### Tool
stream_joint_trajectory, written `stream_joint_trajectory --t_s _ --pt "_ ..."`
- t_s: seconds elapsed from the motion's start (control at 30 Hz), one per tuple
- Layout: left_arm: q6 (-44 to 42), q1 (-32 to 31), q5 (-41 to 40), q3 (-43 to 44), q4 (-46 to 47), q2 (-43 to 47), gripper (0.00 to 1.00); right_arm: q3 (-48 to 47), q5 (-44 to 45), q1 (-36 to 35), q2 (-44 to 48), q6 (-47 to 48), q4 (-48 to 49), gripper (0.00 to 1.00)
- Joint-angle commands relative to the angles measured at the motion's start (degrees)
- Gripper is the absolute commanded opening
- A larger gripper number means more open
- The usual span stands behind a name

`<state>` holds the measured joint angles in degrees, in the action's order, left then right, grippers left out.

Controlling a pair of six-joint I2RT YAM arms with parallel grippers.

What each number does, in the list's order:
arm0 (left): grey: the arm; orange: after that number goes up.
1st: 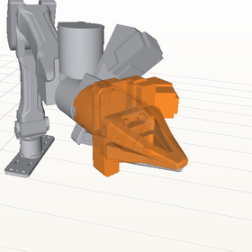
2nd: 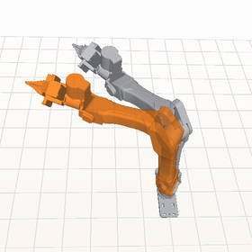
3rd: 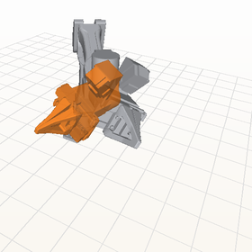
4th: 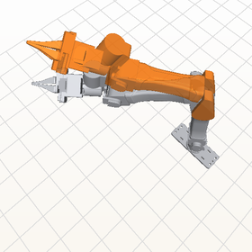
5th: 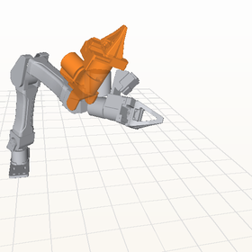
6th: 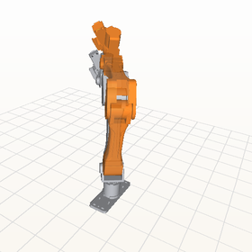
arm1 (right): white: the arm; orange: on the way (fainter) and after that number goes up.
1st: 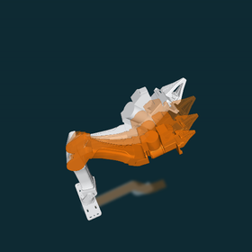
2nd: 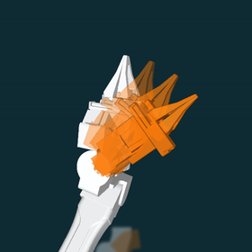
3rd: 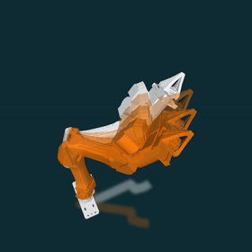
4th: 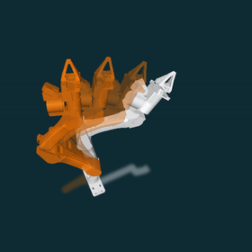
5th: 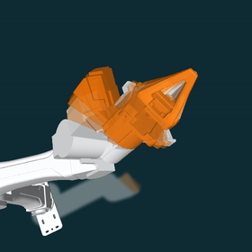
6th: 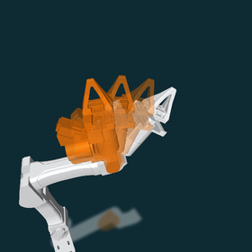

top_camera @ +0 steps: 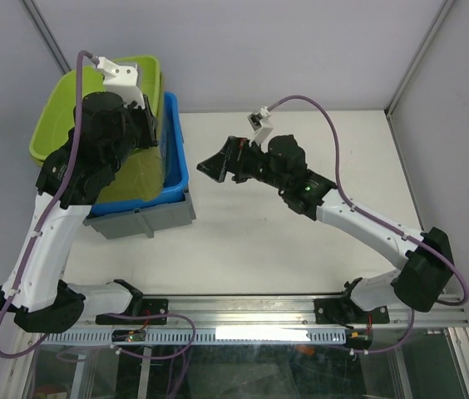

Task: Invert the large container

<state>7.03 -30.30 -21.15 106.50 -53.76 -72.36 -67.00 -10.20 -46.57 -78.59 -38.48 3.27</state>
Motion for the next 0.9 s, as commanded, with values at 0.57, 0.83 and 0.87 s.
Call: stream_joint_trajectory --t_s 0.57,0.83,0.87 --pt "0.6 0.2 3.2 1.1 11.6 9.1 0.0 -17.5 -8.6 -3.0 -14.2 -23.2 23.7 0.65" --pt "-1.1 0.2 3.6 1.4 13.5 10.7 0.0 -20.8 -7.7 -3.2 -16.3 -21.8 27.6 0.55" --pt "-1.4 0.2 3.7 1.4 13.8 10.9 0.0 -21.1 -7.6 -3.2 -16.5 -21.2 27.8 0.55"
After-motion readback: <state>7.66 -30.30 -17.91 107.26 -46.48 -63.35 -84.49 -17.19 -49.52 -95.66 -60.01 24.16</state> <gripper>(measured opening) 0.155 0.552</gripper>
